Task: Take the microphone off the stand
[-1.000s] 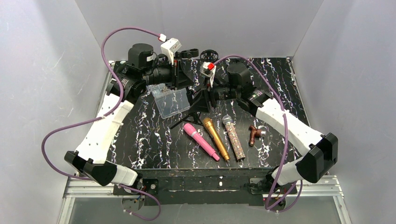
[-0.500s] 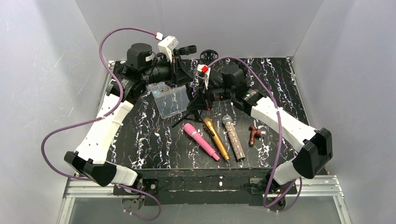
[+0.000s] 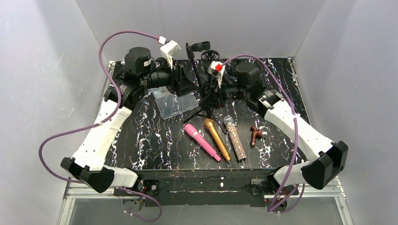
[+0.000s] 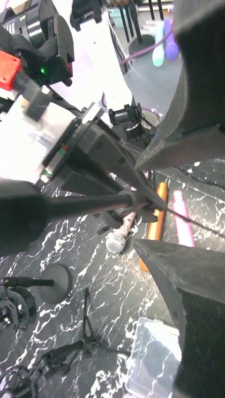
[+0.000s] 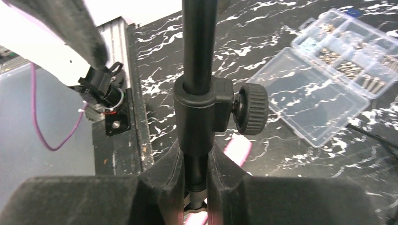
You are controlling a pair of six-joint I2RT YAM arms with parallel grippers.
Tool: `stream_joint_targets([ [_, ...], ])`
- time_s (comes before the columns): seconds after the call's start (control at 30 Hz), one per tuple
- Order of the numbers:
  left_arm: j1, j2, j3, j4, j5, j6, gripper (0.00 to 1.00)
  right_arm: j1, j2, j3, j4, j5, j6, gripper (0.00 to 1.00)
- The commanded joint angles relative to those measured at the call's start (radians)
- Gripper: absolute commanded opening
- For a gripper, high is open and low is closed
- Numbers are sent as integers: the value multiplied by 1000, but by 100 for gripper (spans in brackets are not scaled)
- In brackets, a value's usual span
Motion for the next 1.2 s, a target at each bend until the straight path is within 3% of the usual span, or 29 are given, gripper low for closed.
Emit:
stream_joint_targets([
  [0.0, 5, -36, 14, -17, 78, 54, 62, -24, -65, 8, 31, 15, -43, 1],
  [0.07, 5, -33, 22, -22, 82, 75, 74, -27, -73, -1, 28, 14, -49, 1],
  [0.3, 5, -48, 53, -90, 127, 193, 98, -35, -97, -22, 4, 12, -96, 1],
  [0.57, 9, -34, 266, -294, 123, 534, 98, -43, -128, -124, -13, -31, -154, 1],
  [0.73, 9, -13, 323, -309, 145, 697, 98, -43, -137, -149, -28, -76, -182, 1],
  [0.93, 8, 48, 342, -307, 274, 818, 98, -43, -128, -119, -56, -127, -197, 1],
  [1.17, 8, 87, 341, -294, 271, 932, 98, -43, -134, -130, -65, -147, -211, 1],
])
